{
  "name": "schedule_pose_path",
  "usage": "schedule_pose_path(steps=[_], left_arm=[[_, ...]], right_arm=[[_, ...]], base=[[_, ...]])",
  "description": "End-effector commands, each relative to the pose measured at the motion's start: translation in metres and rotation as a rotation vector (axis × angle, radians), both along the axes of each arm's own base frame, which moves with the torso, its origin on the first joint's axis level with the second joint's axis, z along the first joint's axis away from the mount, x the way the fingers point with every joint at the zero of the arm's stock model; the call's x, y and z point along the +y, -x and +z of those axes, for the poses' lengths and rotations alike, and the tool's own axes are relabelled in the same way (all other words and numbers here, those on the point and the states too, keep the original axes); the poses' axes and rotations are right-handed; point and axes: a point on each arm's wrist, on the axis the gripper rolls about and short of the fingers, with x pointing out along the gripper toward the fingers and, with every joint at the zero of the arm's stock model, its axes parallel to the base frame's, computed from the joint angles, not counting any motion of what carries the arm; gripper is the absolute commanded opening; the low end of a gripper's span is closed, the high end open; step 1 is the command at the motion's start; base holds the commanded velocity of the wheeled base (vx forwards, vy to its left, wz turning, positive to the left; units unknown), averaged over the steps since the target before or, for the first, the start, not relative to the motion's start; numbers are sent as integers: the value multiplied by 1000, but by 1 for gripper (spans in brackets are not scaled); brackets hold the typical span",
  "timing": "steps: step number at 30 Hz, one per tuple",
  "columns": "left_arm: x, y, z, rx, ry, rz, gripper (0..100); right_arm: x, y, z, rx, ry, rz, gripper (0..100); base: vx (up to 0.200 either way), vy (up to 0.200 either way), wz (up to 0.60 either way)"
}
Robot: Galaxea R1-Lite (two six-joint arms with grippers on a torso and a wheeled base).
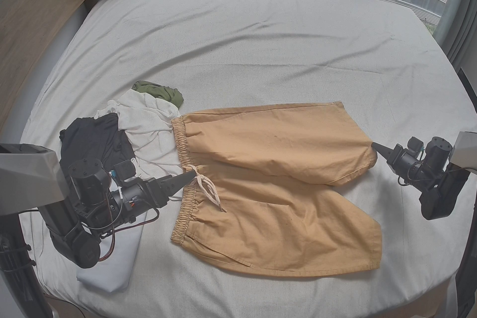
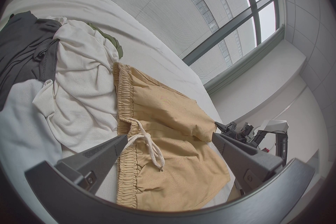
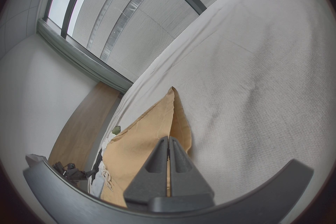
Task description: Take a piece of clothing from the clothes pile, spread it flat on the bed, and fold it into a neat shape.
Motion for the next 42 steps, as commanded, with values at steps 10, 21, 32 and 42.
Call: schedule_pose_path(steps=[10,21,32,42], left_arm=[[0,-2,-8,-1,-37,-2,100],[2,1,-9,11,-38,2,100],[19,35,-9,92,-52,-3,100],[23,55,-26,212,-82,-5,100]], right_arm=[[-2,3,-17,38,32,-3,0],[-3,11,7,-16,39,-11,100],[1,90,14,140,79,-26,100],[7,109,-12,276,104,0,100]], base=[[0,0,0],[0,0,0],[0,0,0],[0,0,0]])
